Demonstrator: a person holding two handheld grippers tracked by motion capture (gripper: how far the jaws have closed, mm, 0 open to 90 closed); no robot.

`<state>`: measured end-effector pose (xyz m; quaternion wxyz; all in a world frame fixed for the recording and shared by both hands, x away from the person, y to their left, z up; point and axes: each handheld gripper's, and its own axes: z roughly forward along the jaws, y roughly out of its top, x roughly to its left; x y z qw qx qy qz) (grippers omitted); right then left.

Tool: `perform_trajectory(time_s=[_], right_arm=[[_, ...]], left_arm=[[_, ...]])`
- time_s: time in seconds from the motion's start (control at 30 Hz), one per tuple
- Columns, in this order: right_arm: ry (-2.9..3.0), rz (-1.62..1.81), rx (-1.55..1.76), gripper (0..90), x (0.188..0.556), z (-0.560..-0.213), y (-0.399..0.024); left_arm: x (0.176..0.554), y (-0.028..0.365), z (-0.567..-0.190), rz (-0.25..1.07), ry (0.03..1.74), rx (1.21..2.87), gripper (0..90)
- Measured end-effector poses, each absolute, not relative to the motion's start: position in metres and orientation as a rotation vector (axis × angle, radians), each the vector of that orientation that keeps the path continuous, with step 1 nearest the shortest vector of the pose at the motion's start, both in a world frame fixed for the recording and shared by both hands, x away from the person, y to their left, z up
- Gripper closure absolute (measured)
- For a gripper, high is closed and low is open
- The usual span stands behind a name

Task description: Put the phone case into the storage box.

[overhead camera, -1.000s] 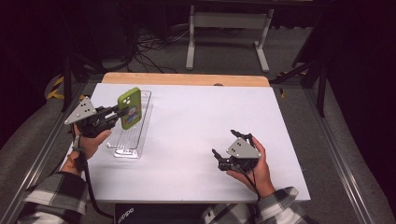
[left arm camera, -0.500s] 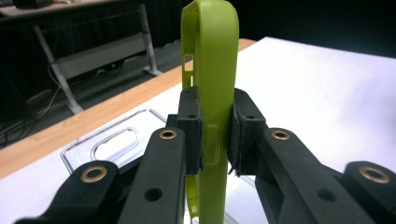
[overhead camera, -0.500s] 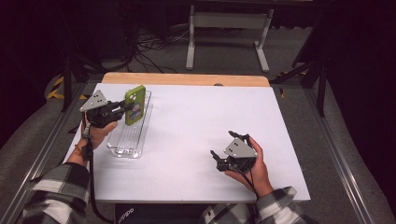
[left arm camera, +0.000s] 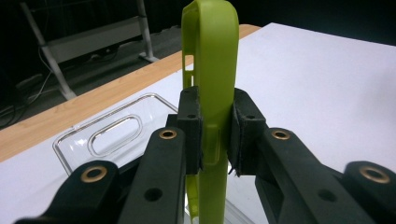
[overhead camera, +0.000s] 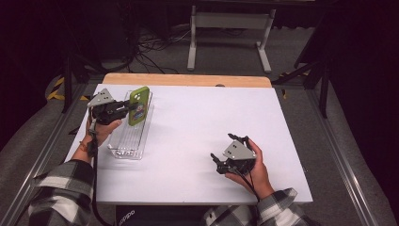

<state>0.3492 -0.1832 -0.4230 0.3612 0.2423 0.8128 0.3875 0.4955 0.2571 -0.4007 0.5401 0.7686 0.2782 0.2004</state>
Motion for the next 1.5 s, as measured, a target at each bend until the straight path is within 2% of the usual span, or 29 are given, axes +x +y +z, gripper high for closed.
perform_trajectory(time_s=[0.5,0.7,0.83,1.5], right_arm=[[2.113,0.979,0.609,13.1,0.350,-0.425,-0.181],[2.119,0.961,0.590,13.1,0.349,-0.427,-0.179],[2.127,0.954,0.589,13.1,0.349,-0.427,-0.179],[2.167,0.898,0.539,13.3,0.348,-0.432,-0.175]], left_arm=[[0.510,0.265,-0.408,0.461,0.708,1.824,77.4],[0.516,0.268,-0.408,0.497,0.741,1.844,77.0],[0.518,0.268,-0.412,0.519,0.748,1.915,77.2],[0.538,0.260,-0.410,0.617,0.826,1.941,76.2]])
